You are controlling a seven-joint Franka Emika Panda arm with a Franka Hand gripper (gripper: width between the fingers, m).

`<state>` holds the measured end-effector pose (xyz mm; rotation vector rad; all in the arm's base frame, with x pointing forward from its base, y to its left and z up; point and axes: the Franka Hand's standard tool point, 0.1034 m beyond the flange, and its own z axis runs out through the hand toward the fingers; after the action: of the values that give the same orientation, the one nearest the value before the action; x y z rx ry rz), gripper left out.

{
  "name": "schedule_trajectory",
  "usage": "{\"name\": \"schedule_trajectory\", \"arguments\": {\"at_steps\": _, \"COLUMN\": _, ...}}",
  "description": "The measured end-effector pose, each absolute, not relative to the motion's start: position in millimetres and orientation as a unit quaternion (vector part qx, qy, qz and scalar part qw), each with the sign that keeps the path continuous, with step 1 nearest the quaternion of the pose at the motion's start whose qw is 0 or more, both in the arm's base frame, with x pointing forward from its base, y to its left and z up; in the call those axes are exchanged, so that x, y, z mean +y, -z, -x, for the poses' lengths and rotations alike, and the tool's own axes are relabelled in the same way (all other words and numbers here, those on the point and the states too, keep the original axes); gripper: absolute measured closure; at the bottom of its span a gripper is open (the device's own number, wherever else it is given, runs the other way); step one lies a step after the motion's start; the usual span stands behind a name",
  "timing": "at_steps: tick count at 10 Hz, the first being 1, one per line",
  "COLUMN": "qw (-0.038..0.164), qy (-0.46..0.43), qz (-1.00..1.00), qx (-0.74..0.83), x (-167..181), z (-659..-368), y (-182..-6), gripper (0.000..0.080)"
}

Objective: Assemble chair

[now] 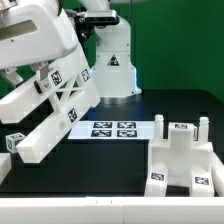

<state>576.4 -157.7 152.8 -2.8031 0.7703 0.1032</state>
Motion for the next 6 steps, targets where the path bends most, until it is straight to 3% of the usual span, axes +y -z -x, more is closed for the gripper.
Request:
{"name": "schedule_trajectory", "arguments": {"at_steps": 1, "qw": 0.105, "qy": -0.008, "qz": 0.959, "qx": 0.265, "x": -157.5, "z": -577.4, "y": -151.8, "gripper": 0.0512}}
{"name": "schedule_trajectory", "arguments": {"at_steps": 4, "qw": 0.104, "qy": -0.032, "qz": 0.96, "qx": 0.257, "x": -153.1, "z": -570.4, "y": -143.4, "gripper": 0.0512}}
{"name": "schedule_trajectory", "arguments": {"at_steps": 5, "qw": 0.095, "qy": -0.047, "qz": 0.961, "qx": 0.254, "x": -150.9, "z": -567.9, "y": -141.6, "gripper": 0.0512}}
{"name": "schedule_trajectory", "arguments": {"at_steps": 6, "qw": 0.074, "qy": -0.06, "qz": 0.965, "qx": 0.243, "x": -145.1, "z": -566.9, "y": -140.9, "gripper": 0.0512}}
